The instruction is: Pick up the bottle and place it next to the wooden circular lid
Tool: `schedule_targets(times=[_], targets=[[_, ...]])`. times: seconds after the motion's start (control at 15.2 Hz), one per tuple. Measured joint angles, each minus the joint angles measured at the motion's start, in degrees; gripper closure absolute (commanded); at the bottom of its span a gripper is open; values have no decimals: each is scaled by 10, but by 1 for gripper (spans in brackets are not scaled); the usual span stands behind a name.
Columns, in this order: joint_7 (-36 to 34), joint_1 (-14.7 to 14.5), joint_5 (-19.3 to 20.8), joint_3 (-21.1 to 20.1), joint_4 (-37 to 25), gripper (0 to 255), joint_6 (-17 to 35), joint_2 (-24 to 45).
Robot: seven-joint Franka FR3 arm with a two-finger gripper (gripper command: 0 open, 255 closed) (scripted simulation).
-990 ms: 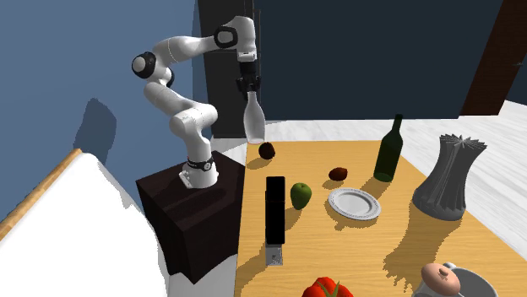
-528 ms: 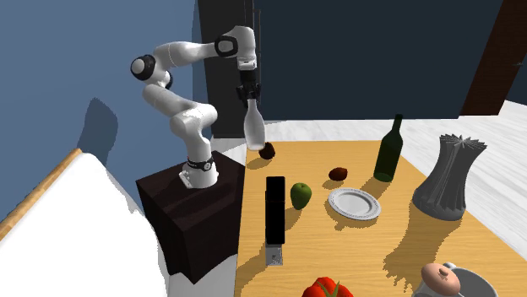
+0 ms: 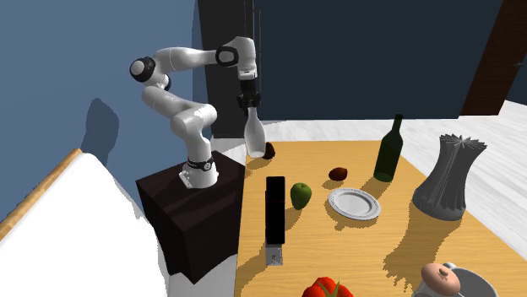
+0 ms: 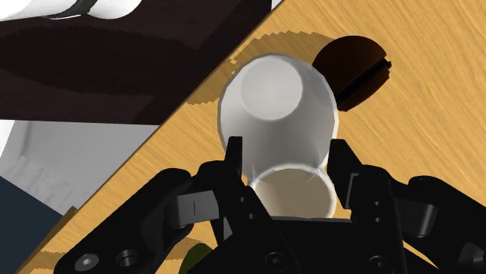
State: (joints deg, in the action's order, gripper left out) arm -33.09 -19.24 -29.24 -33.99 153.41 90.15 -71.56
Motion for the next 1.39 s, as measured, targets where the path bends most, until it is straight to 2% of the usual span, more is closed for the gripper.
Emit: schedule_targets(times=[0.59,1.06,1.12,1.39], targets=[[-2,-25,-44,-45,70,255,52,-16],[-1,-26,-51,-52,78,255,62,-14],[-2,-26,-51,-52,78,0,62,-14],[-2,-26,-51,-52,78,0,62,-14]])
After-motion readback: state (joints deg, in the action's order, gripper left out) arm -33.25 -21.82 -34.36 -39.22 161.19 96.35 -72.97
